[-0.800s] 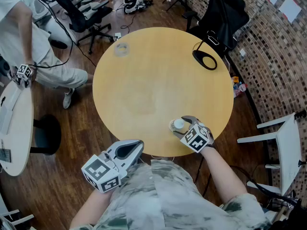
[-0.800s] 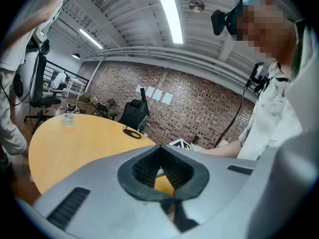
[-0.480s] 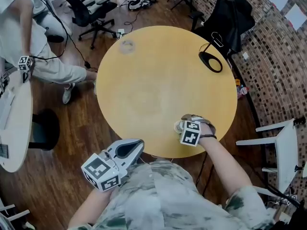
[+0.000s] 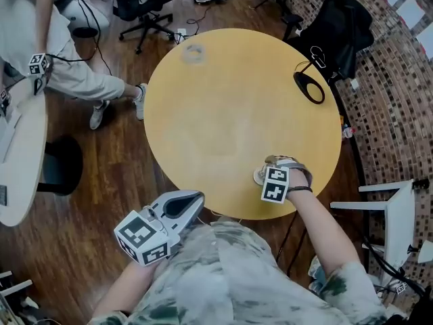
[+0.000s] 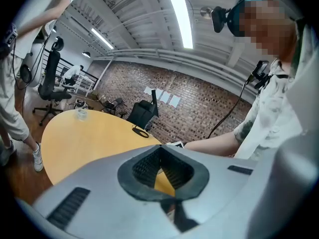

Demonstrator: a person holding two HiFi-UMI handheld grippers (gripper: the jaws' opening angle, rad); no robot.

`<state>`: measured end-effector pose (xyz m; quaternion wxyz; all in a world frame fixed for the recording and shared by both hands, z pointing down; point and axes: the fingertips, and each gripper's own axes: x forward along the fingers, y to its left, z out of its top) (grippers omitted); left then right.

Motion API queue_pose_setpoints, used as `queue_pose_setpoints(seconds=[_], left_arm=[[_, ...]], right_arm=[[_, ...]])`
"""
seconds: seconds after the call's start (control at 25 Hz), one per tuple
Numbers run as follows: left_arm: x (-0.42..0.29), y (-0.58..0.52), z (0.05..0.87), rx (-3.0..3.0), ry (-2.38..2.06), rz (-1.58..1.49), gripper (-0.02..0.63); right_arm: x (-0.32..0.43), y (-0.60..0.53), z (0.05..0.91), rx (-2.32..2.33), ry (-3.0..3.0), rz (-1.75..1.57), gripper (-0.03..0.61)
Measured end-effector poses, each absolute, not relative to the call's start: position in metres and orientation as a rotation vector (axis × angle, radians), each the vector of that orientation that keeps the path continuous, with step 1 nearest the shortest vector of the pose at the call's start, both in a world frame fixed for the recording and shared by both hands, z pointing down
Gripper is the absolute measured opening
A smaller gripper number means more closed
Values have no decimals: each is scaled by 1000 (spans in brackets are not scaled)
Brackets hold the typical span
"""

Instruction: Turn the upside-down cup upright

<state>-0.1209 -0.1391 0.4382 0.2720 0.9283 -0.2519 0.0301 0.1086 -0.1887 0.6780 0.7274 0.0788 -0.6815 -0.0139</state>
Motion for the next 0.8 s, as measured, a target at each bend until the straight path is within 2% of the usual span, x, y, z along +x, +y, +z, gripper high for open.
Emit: queue_pose_setpoints(seconds=[0.8], left_arm=[[-115, -134, 445, 2503, -649, 78, -2]], right_arm=[[110, -183, 675, 115, -1503, -68, 261]])
